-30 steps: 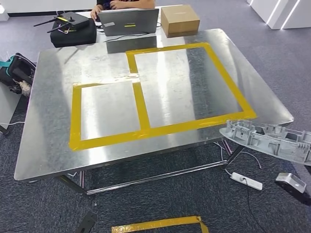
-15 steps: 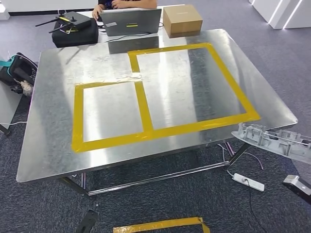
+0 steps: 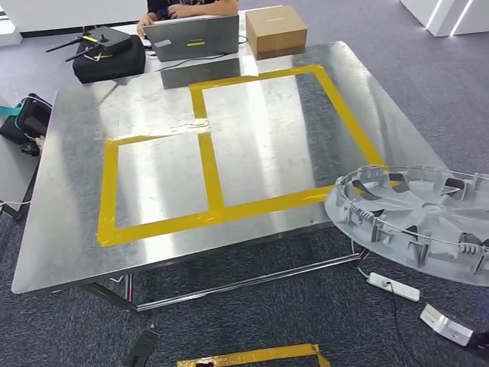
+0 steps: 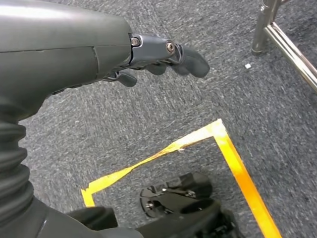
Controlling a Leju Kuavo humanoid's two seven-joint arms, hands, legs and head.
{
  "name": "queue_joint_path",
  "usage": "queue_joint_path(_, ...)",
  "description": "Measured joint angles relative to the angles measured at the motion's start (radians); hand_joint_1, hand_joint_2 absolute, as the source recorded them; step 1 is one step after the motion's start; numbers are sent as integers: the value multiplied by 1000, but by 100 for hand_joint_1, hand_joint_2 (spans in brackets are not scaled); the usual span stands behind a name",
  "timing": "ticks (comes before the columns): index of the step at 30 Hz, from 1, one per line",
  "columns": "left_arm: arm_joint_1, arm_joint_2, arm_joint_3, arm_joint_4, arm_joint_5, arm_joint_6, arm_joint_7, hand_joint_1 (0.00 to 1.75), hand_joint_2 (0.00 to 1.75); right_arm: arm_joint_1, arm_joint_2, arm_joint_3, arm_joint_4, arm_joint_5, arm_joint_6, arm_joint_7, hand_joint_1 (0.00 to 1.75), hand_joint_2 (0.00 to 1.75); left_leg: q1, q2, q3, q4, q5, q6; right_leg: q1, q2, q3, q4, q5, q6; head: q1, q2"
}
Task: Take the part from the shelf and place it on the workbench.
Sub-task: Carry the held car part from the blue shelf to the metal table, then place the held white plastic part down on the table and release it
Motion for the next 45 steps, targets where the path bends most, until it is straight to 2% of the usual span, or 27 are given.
queue_joint_path(2, -2, 1, 0, 0, -1, 1, -1, 0, 175, -12, 26, 1, -29, -23, 0, -48, 175, 175, -2, 0, 61, -131, 73, 12, 2, 2, 6, 0, -6, 3, 0, 0)
queue_joint_path(4, -5, 1, 0, 0, -3, 2, -1, 0, 175, -27, 48, 1, -58, -36, 0, -69, 175, 175, -4, 0, 105, -230, 100, 18, 5, 3, 4, 3, -11, 9, 1, 0)
queue_joint_path(5, -5, 1, 0, 0, -4, 2, 0, 0, 175, -35, 56, 1, -71, -40, 0, -75, 175, 175, -3, -1, 110, -247, 97, 15, 7, 3, 2, 3, -13, 9, 1, 0)
queue_joint_path(8, -3, -2, 0, 0, -9, 2, 3, 0, 175, -57, 62, 1, -95, -36, -1, -61, 175, 175, -2, -4, 110, -254, 95, 6, 8, 1, 4, -6, -13, 4, 2, 0)
queue_joint_path(10, -2, -1, 0, 0, -10, 2, 6, 0, 175, -60, 46, 4, -97, -10, 11, 16, 175, 175, -2, -6, 111, -254, 93, 12, 8, -2, 7, -16, -11, 7, 2, 0)
queue_joint_path(13, 2, -2, 0, 0, -7, 2, 6, 0, 175, -32, -48, 10, -79, 51, 118, 200, 175, 175, -3, -8, 113, -254, 89, 21, 8, -5, 10, -27, -10, 12, 2, 0)
queue_joint_path(15, 6, -1, 0, 0, -5, 2, 5, 0, 175, -3, -129, 10, -54, 78, 203, 274, 175, 175, -4, -8, 113, -254, 90, 24, 7, -4, 12, -31, -7, 17, 2, 0)
queue_joint_path(17, 9, 0, 1, 0, -5, 2, 3, 0, 175, 23, -190, 10, -29, 81, 254, 301, 175, 175, -6, -8, 111, -253, 91, 27, 6, -4, 15, -32, -3, 23, 2, 0)
queue_joint_path(21, 11, 2, 1, 0, -13, -1, 0, 0, 175, 40, -273, 12, 8, 69, 310, 337, 175, 175, -11, -6, 114, -261, 90, 52, -2, -1, 21, -47, 3, 51, 1, 0)
queue_joint_path(22, 11, 2, 1, 0, -14, -2, -1, 0, 175, 41, -287, 12, 15, 66, 316, 342, 175, 175, -9, -5, 122, -274, 94, 56, -2, -1, 20, -43, -1, 53, 1, 0)
queue_joint_path(23, 10, 2, 1, 0, -15, -2, -2, 0, 175, 41, -299, 12, 22, 62, 321, 346, 175, 175, -6, -3, 132, -286, 97, 60, 0, -2, 11, -23, -12, 53, 3, 0)
queue_joint_path(24, 9, 2, 1, 0, -16, -3, -2, 0, 175, 42, -308, 13, 30, 60, 324, 349, 175, 175, -3, -2, 140, -295, 99, 64, 0, -2, -9, 21, -34, 53, 5, 0)
queue_joint_path(26, 9, 2, 1, 0, -19, -5, -3, 0, 175, 45, -317, 14, 48, 56, 328, 354, 175, 175, -3, -2, 147, -298, 97, 66, 0, -3, -82, 156, -93, 54, 9, 0)
queue_joint_path(27, 9, 1, 1, 0, -20, -6, -3, 0, 175, 46, -319, 15, 55, 55, 328, 356, 175, 175, -2, -2, 149, -298, 94, 64, -1, -3, -117, 214, -109, 57, 10, 0)
queue_joint_path(28, 10, 1, 1, 0, -21, -6, -3, 0, 175, 48, -320, 16, 61, 55, 328, 357, 175, 175, 0, -2, 152, -297, 91, 61, -2, -3, -137, 240, -106, 60, 10, 0)
queue_joint_path(29, 11, 0, 1, 0, -22, -7, -3, 0, 175, 49, -321, 16, 65, 55, 327, 357, 175, 175, 3, -2, 157, -295, 86, 55, -5, -3, -137, 225, -81, 65, 9, 0)
queue_joint_path(31, 11, 0, 1, 0, -22, -7, -3, 0, 175, 49, -322, 16, 72, 55, 326, 357, 175, 175, 13, -3, 166, -283, 72, 36, -15, -3, -86, 102, -3, 83, 10, 0)
queue_joint_path(32, 11, 2, 1, 0, -22, -7, -3, 0, 175, 50, -321, 18, 76, 55, 324, 357, 175, 175, 16, -4, 167, -272, 63, 26, -18, 0, -58, 45, 21, 89, 13, 0)
queue_joint_path(33, 10, 4, 1, 0, -23, -7, -3, 0, 175, 51, -321, 19, 79, 55, 321, 357, 175, 175, 16, -5, 165, -262, 56, 17, -21, 4, -40, 9, 32, 87, 15, 0)
queue_joint_path(34, 10, 6, 1, 0, -23, -6, -3, 0, 175, 53, -321, 20, 82, 57, 318, 357, 175, 175, 14, -6, 163, -255, 53, 11, -20, 8, -34, 2, 27, 82, 15, 0)
queue_joint_path(36, 10, 7, 1, 0, -25, -6, -3, 0, 175, 59, -320, 23, 85, 62, 310, 355, 175, 175, 11, -7, 160, -251, 52, 5, -20, 11, -37, 10, 22, 62, 12, 0)
queue_joint_path(38, 9, 7, 1, 0, -27, -6, -3, 0, 175, 63, -320, 25, 84, 73, 290, 348, 175, 175, 13, -4, 150, -229, 36, -3, -21, 11, -35, 13, 17, 48, 8, 0)
queue_joint_path(40, 6, 6, 0, 0, -31, -4, -3, 0, 175, 63, -317, 26, 83, 87, 250, 334, 175, 175, 13, 0, 98, -129, -10, -11, -20, 8, -29, 12, 12, 34, 7, 0)
queue_joint_path(42, 5, 5, 0, 0, -32, -4, -3, 0, 175, 63, -308, 32, 83, 91, 201, 317, 175, 175, 13, 1, 16, 7, -53, -12, -18, 6, -24, 11, 6, 26, 6, 0)
queue_joint_path(43, 6, 4, 0, 0, -32, -4, -3, 0, 175, 63, -302, 36, 82, 85, 184, 309, 175, 175, 13, 1, -12, 43, -51, -10, -17, 6, -20, 11, 2, 22, 6, 0)
queue_joint_path(44, 6, 3, 0, 0, -33, -4, -3, 0, 175, 62, -297, 42, 81, 75, 176, 303, 175, 175, 12, 1, -22, 42, -28, -5, -16, 6, -14, 11, -4, 20, 6, 0)
queue_joint_path(45, 7, 3, 0, 0, -33, -4, -3, 0, 175, 62, -293, 49, 79, 61, 175, 299, 175, 175, 10, 1, -13, 3, 12, 1, -15, 7, -7, 11, -10, 20, 6, 0)
